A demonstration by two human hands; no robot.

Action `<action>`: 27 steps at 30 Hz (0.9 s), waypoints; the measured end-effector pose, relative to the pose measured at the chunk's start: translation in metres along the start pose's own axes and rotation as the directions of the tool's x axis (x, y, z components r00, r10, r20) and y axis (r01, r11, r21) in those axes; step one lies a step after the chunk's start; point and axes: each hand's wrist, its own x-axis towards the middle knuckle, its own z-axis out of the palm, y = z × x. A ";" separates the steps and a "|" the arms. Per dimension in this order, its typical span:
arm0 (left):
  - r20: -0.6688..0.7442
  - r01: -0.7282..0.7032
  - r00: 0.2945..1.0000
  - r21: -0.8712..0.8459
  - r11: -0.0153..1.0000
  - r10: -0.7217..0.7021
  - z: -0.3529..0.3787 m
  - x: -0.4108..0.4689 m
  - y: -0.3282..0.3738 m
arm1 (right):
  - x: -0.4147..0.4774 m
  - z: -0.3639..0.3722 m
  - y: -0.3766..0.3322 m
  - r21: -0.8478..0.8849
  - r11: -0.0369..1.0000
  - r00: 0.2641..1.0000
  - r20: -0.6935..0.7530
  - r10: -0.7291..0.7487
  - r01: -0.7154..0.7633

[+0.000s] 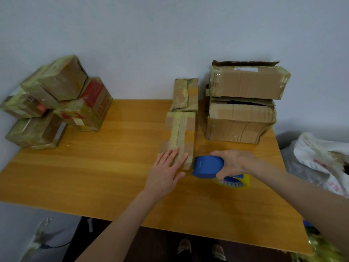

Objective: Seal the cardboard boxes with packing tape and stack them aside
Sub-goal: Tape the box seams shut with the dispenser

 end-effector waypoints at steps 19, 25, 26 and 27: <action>0.004 -0.011 1.000 -0.036 0.999 0.011 -0.003 -0.001 0.002 | 0.036 0.066 0.026 0.986 0.025 0.930 0.144 0.339 -0.162; -0.078 -0.003 0.997 -0.300 0.954 -0.021 -0.015 -0.003 -0.005 | 0.023 0.048 0.027 0.807 0.560 0.924 -0.046 0.379 -0.189; -0.137 0.018 0.988 -0.349 0.937 -0.070 -0.016 -0.006 -0.009 | 0.019 0.045 0.024 0.712 0.676 0.922 -0.108 0.370 -0.188; -0.195 0.045 0.973 -0.372 0.927 -0.126 -0.015 -0.010 -0.014 | 0.013 0.041 0.018 0.615 0.769 0.915 -0.187 0.358 -0.175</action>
